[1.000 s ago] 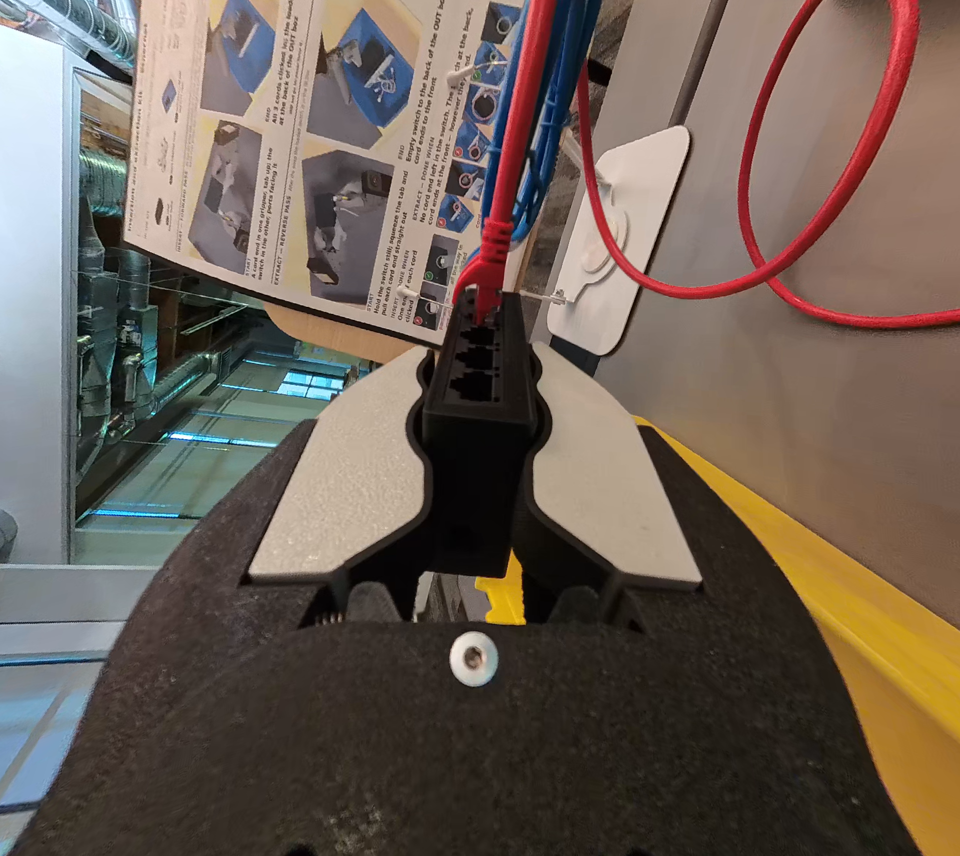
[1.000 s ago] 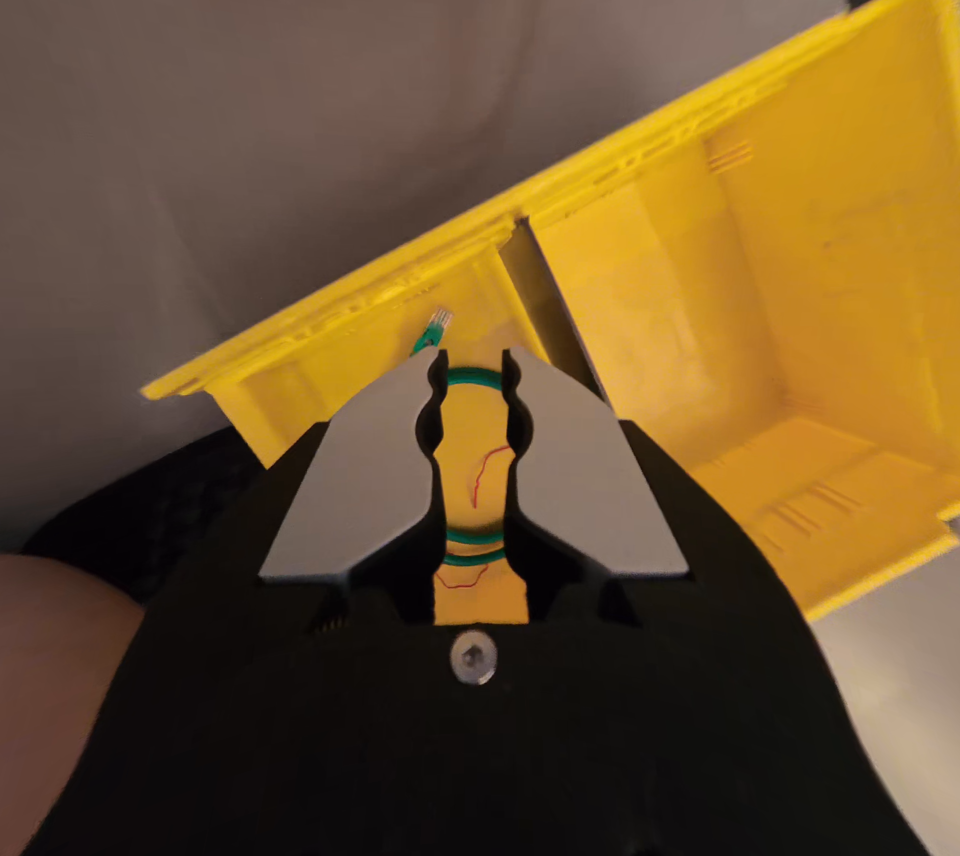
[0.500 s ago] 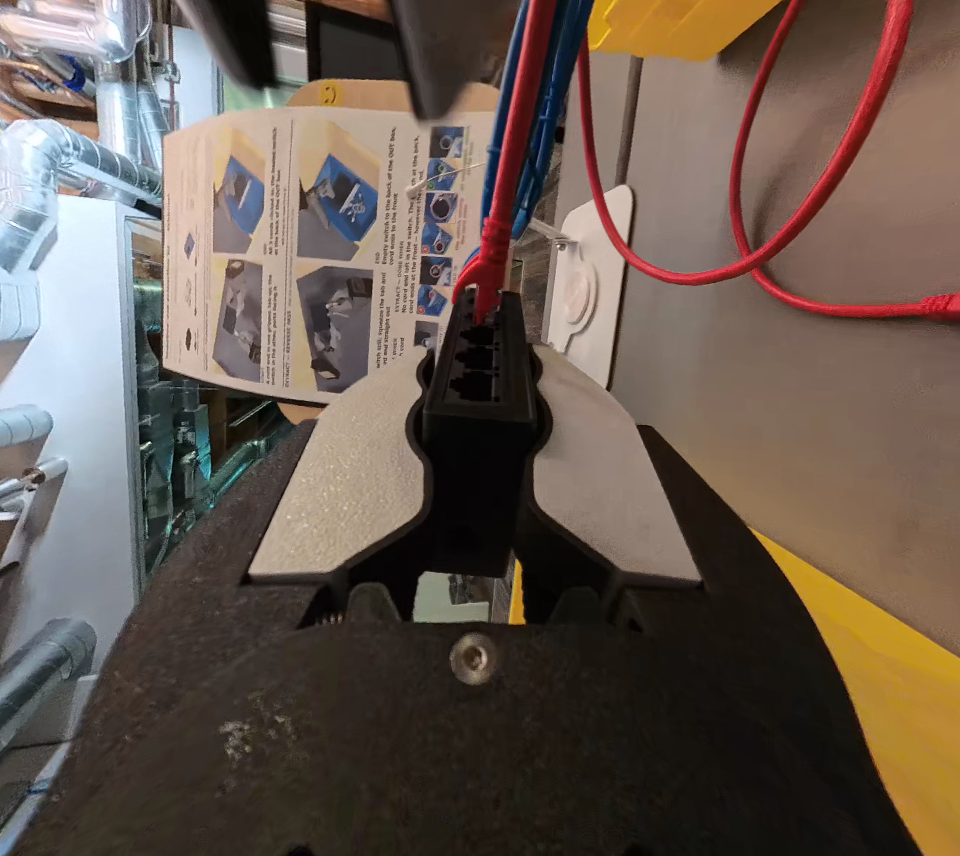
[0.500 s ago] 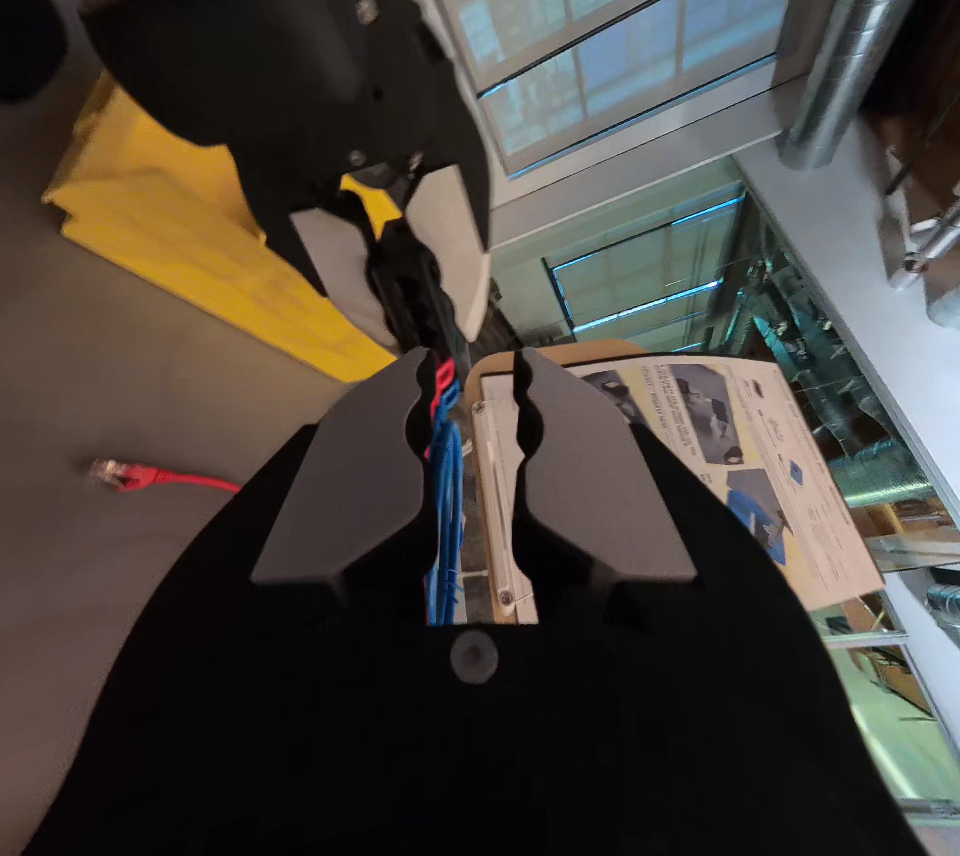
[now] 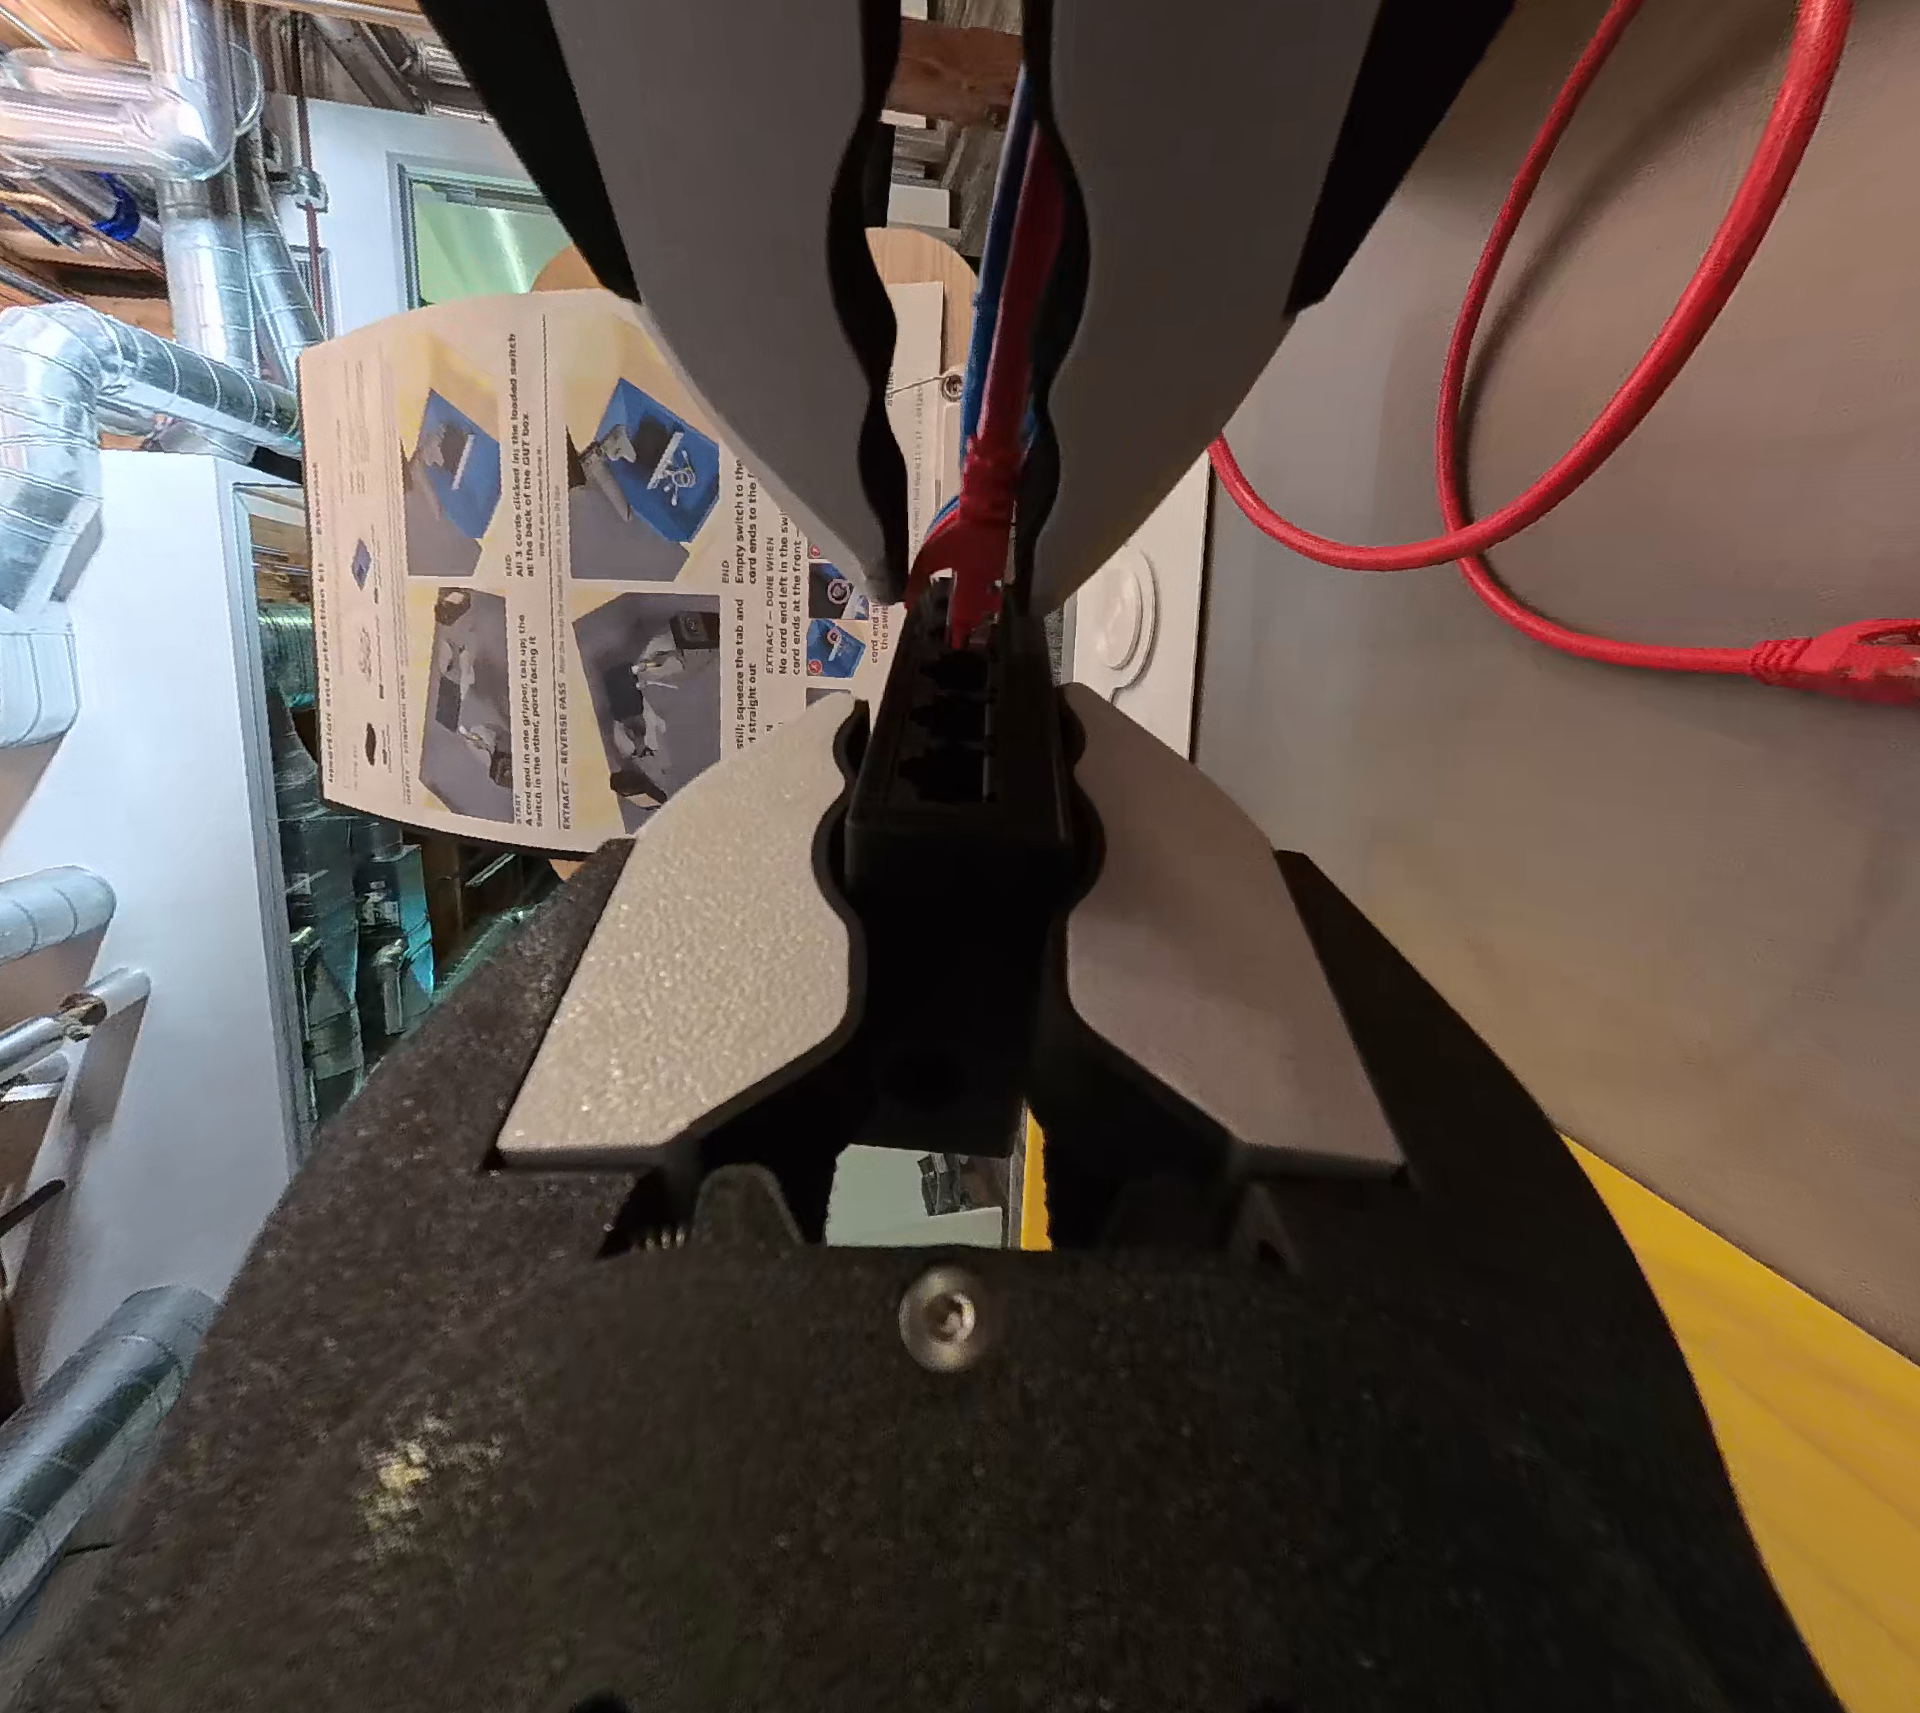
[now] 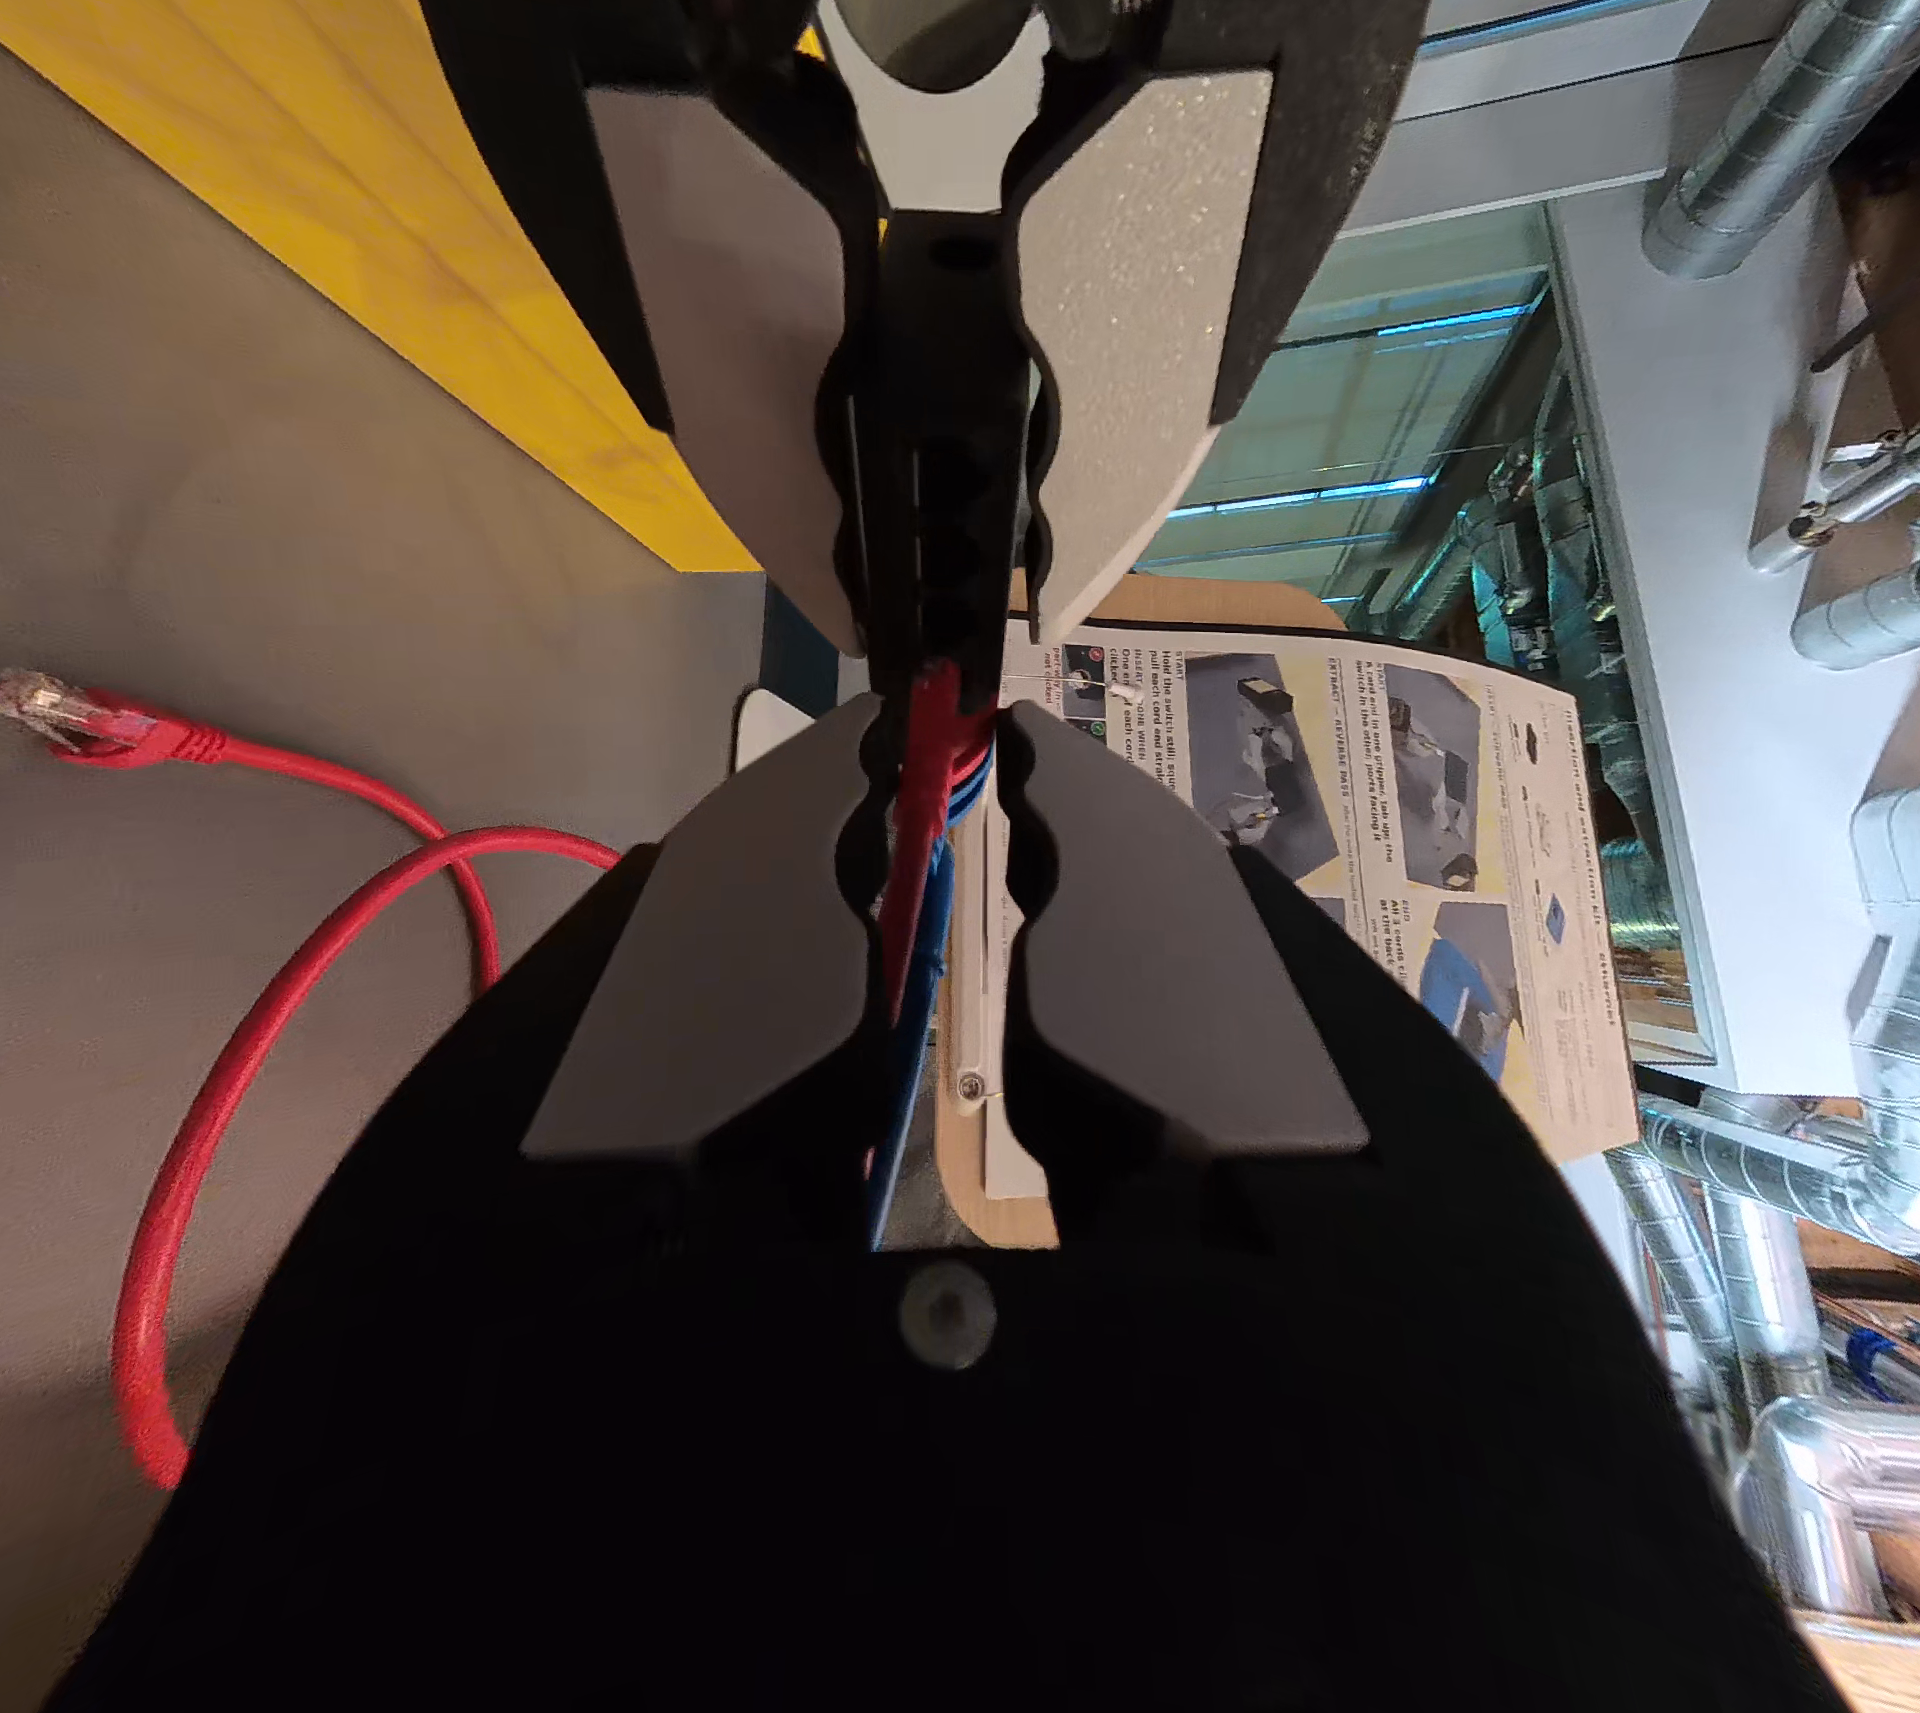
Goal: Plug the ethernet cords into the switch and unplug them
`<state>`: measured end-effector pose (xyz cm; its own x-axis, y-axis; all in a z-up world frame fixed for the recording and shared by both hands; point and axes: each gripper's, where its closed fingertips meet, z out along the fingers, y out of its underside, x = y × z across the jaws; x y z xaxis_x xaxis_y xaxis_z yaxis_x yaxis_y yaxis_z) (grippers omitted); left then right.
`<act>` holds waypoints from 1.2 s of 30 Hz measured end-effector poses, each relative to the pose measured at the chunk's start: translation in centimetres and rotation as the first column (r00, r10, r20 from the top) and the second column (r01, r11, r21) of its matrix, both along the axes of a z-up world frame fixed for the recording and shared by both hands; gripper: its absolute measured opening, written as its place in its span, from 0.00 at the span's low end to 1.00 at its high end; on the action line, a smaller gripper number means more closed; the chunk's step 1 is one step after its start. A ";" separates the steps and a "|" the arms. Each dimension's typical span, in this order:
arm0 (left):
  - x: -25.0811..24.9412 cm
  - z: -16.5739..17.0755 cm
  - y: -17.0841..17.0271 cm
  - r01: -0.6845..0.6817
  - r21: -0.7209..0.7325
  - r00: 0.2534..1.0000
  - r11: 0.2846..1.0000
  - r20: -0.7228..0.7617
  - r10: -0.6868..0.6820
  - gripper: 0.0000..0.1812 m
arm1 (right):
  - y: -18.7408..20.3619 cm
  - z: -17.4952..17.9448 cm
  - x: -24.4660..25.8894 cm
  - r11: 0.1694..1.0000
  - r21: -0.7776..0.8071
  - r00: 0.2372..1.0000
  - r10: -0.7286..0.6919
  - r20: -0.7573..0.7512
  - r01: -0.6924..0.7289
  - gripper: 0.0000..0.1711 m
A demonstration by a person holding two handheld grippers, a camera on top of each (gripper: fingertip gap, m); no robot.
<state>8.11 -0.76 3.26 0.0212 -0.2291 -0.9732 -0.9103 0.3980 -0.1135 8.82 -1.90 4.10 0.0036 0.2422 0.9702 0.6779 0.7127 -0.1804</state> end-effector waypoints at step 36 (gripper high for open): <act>1.9 -3.1 0.1 0.076 -0.102 0.997 0.992 0.032 -0.073 0.18 | -0.4 -3.3 1.9 0.981 -0.161 0.975 -0.072 0.209 0.107 0.09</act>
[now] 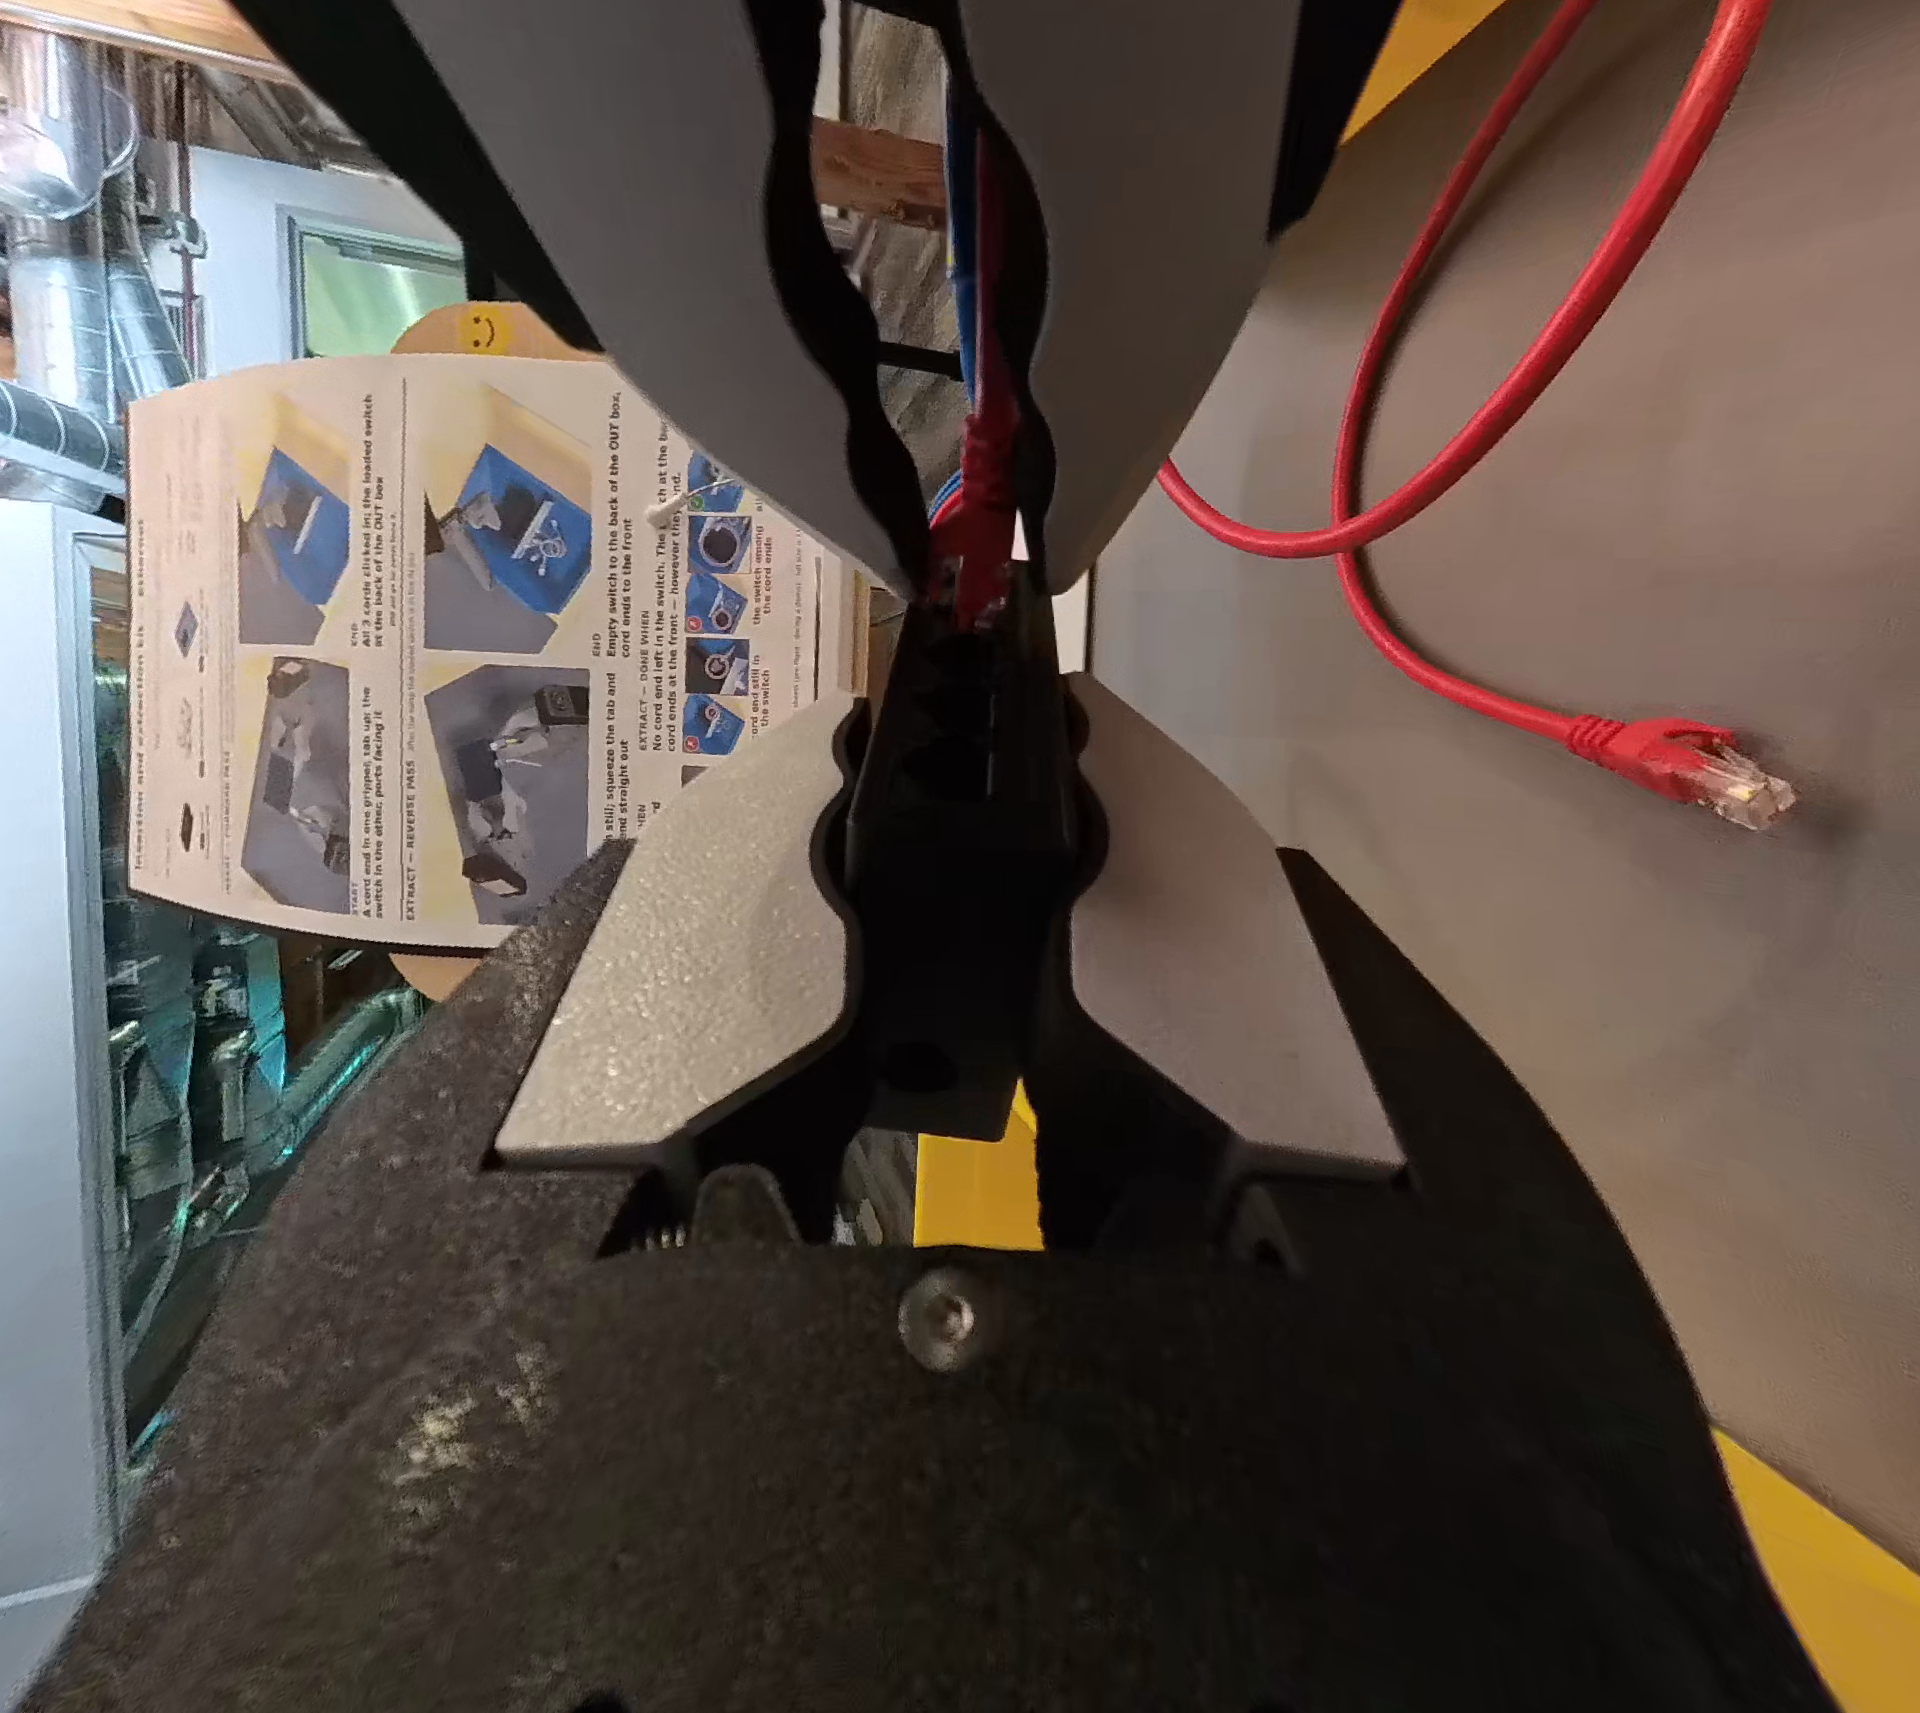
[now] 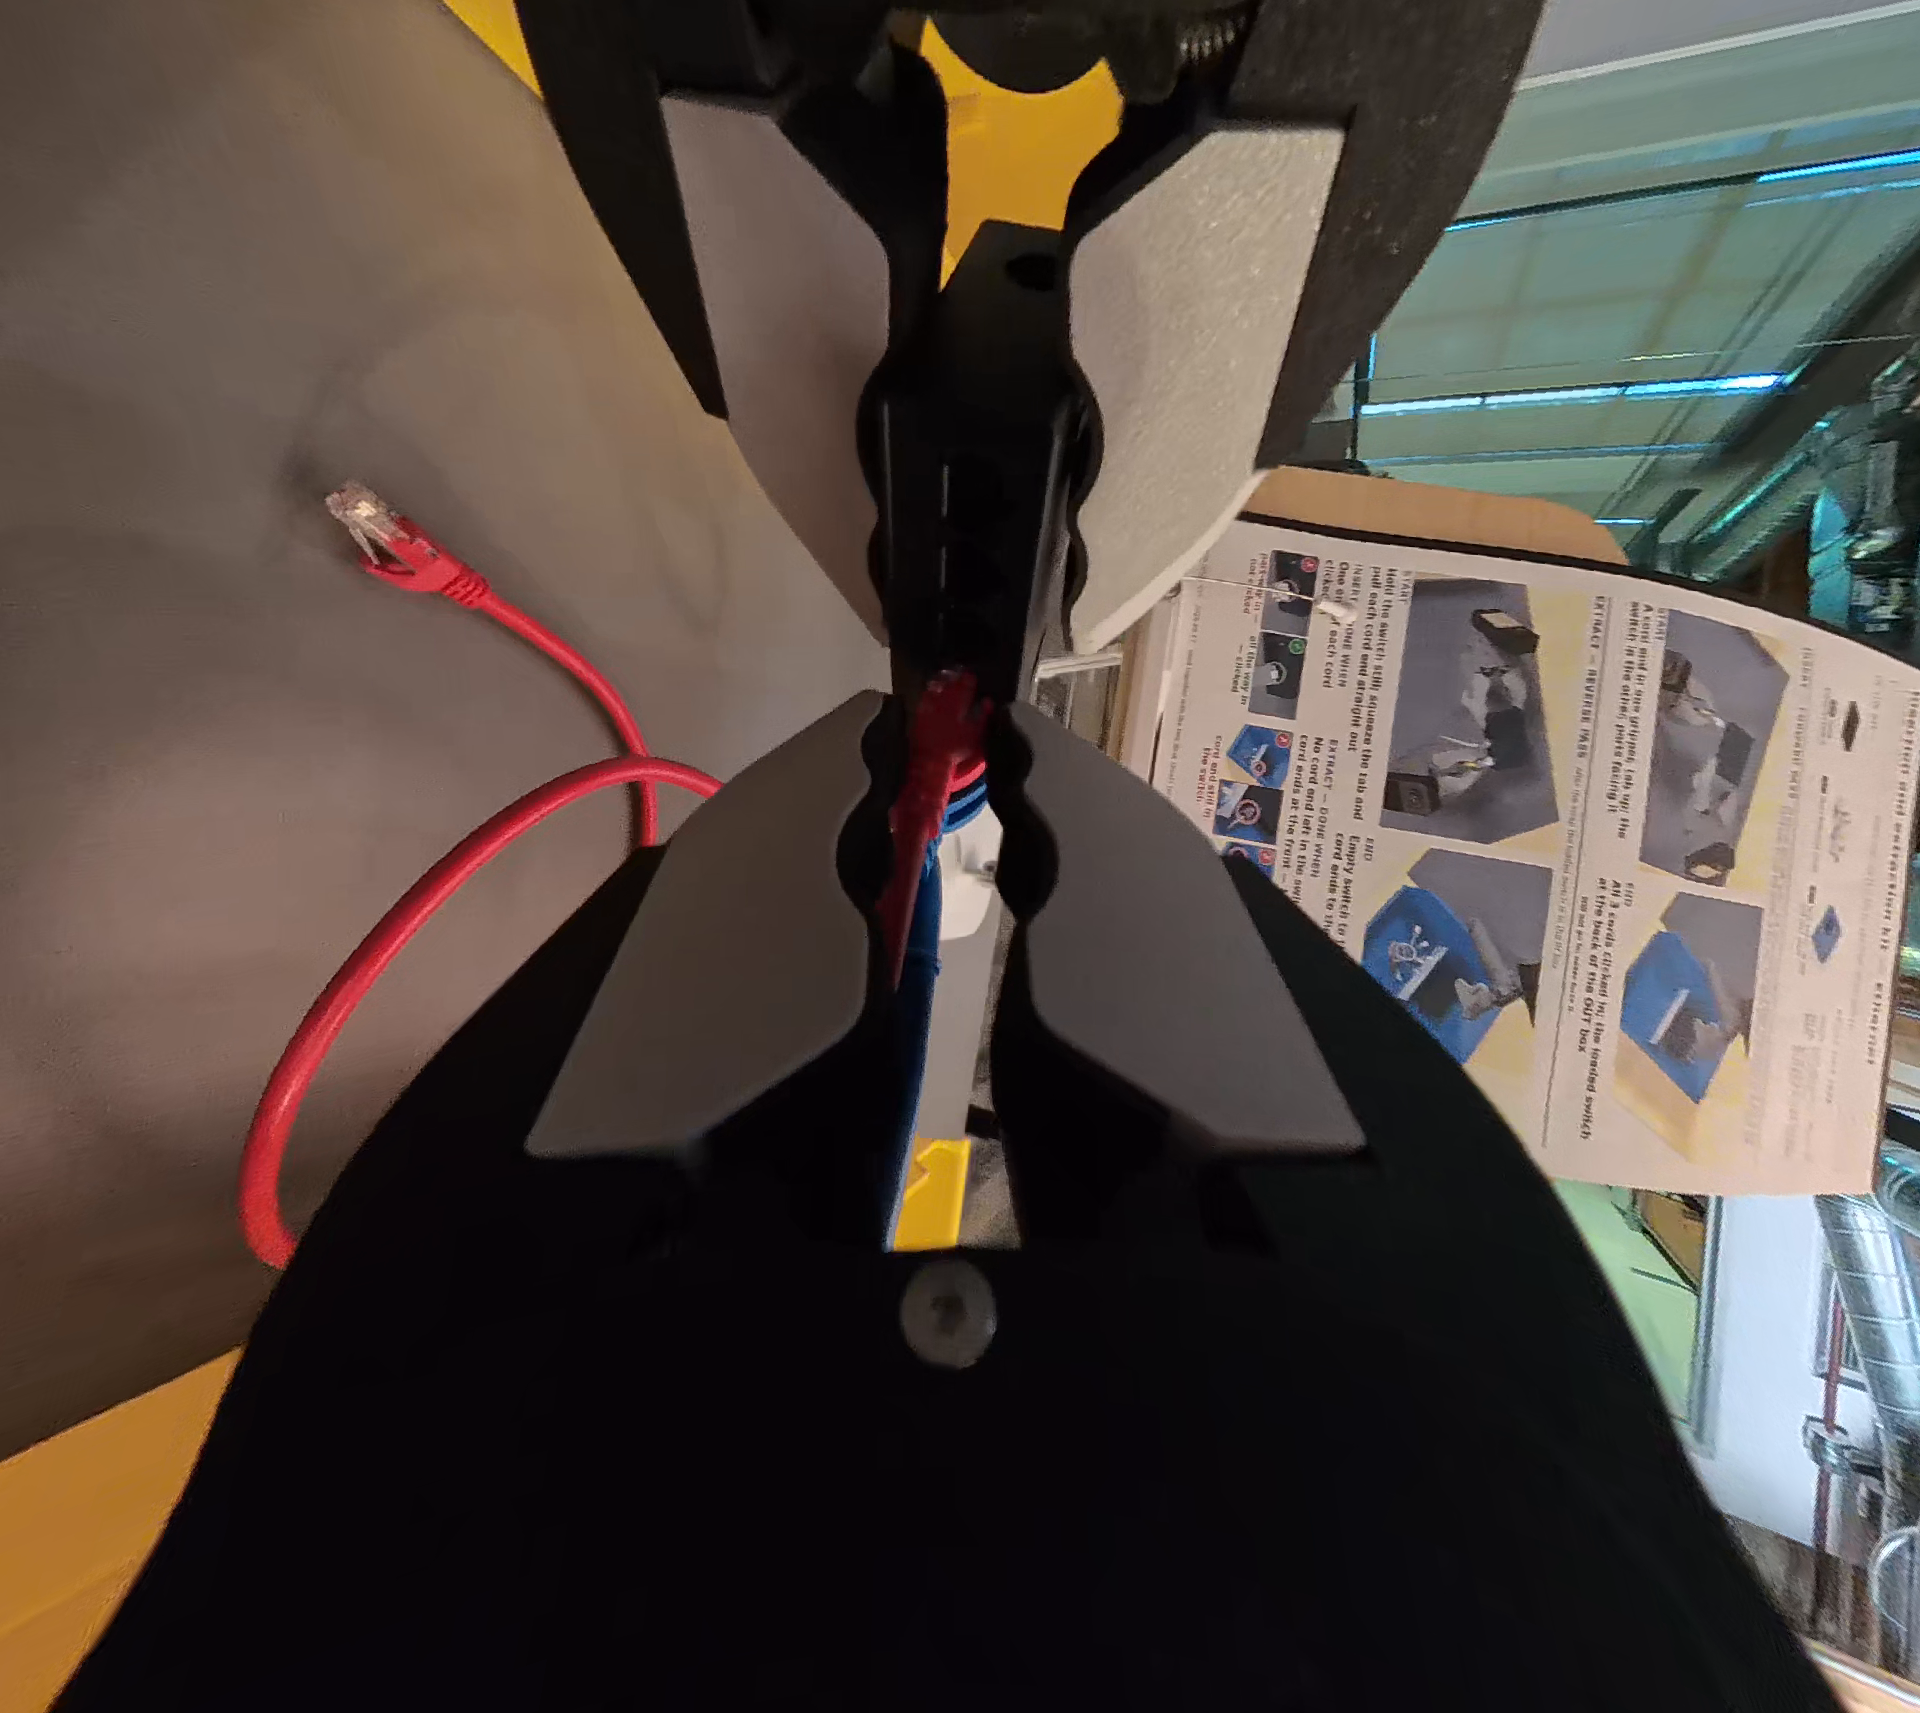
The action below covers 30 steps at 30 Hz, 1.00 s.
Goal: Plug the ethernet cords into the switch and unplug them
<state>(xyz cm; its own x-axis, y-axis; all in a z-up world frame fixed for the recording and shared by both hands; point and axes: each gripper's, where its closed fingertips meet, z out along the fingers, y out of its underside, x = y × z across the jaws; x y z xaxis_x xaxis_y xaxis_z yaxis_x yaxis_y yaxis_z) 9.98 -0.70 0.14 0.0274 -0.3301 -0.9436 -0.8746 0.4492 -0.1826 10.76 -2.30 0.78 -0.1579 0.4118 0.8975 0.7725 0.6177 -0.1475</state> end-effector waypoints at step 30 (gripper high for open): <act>0.3 0.8 0.0 0.040 0.036 0.997 0.999 0.059 -0.042 0.18 | -0.1 1.1 -0.4 0.994 -0.026 0.986 0.101 -0.129 -0.105 0.12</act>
